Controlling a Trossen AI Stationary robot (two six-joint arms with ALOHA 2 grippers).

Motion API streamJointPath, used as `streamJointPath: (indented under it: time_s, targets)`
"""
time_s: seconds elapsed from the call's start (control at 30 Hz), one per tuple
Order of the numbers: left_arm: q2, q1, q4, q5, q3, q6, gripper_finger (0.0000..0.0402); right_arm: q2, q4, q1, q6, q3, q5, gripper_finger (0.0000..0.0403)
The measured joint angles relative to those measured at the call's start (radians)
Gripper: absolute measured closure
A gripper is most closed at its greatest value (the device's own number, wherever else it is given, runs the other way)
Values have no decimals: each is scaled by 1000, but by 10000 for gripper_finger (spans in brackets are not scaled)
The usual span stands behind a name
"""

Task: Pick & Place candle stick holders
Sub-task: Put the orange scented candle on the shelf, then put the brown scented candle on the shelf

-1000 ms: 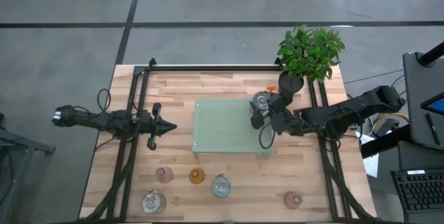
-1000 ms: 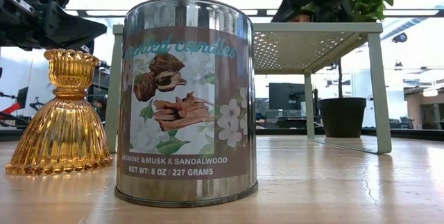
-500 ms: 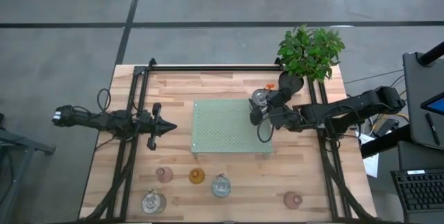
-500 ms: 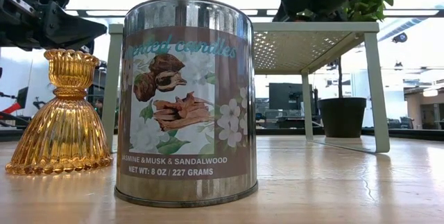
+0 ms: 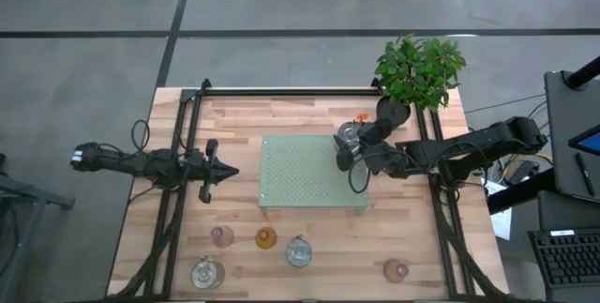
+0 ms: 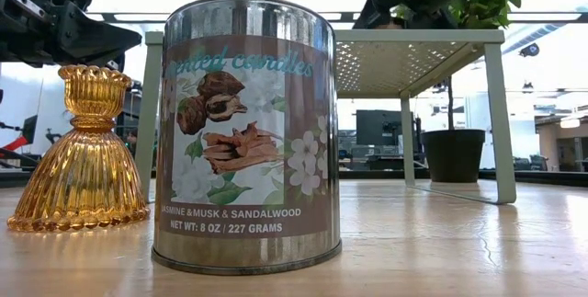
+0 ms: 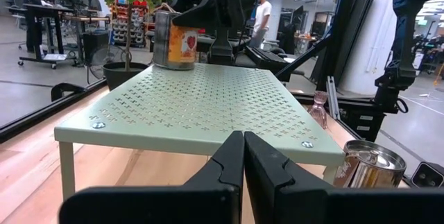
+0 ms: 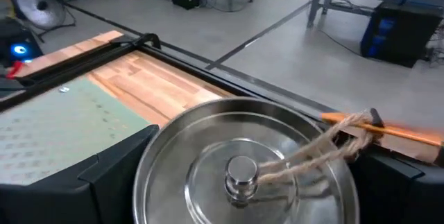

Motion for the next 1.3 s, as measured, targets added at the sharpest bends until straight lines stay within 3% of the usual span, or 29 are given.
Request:
streamJointPath:
  time_s: [0.53,1.07,1.17,1.3]
  targets:
    - [0,0,1,0,0,0,390,-7,28,0,-54,11,7,35]
    - [0,0,0,0,0,0,390,-8,24,14,-239,154,-2,34]
    - [0,0,0,0,0,0,390,-8,27,34,-276,176,-56,34]
    - [0,0,0,0,0,0,390,-5,29,58,-318,201,-212,34]
